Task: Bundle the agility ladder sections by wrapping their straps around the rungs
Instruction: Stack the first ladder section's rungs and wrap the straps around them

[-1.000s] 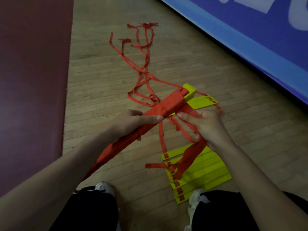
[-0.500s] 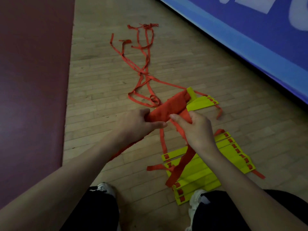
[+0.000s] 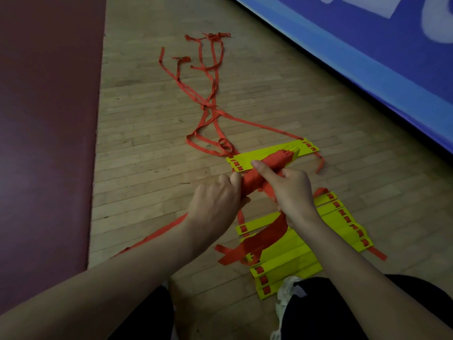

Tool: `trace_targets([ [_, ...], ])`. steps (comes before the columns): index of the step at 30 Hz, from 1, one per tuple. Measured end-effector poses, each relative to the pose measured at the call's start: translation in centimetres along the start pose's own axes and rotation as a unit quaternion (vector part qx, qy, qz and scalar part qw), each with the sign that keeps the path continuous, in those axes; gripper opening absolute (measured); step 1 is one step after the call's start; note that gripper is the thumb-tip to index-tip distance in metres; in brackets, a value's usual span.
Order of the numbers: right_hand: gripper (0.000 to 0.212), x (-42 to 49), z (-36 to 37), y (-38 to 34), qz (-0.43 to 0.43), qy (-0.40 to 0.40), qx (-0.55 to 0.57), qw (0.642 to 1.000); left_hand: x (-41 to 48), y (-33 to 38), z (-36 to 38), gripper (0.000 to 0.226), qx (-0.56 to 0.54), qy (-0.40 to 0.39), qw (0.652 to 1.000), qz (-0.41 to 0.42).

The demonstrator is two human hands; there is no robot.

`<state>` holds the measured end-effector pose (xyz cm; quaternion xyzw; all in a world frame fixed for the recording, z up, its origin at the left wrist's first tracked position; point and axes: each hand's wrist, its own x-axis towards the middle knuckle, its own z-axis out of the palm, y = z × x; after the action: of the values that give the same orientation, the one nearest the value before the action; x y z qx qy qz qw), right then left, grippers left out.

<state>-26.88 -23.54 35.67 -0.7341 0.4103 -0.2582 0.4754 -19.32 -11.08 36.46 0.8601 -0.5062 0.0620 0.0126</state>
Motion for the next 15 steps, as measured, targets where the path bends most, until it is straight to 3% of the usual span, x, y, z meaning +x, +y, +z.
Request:
trace_targets([
  [4,0.062,0.0,-0.1,0.0,-0.013,-0.008,-0.005,1.000,-0.4,0.2,0.1,0.038,-0.045,0.015,0.999,0.007],
  [10,0.057,0.5,-0.4,-0.9,-0.037,-0.035,0.091,0.995,0.2,-1.1,-0.5,0.031,-0.319,-0.017,0.947,-0.009],
  [12,0.048,0.9,-0.9,-1.1,-0.032,-0.034,0.111,0.993,0.6,-1.4,-1.2,0.031,-0.417,-0.062,0.906,-0.040],
  [15,0.038,1.3,-2.0,-1.8,-0.017,-0.034,0.154,0.987,1.5,-2.7,-2.6,0.023,-0.592,-0.109,0.792,-0.099],
])
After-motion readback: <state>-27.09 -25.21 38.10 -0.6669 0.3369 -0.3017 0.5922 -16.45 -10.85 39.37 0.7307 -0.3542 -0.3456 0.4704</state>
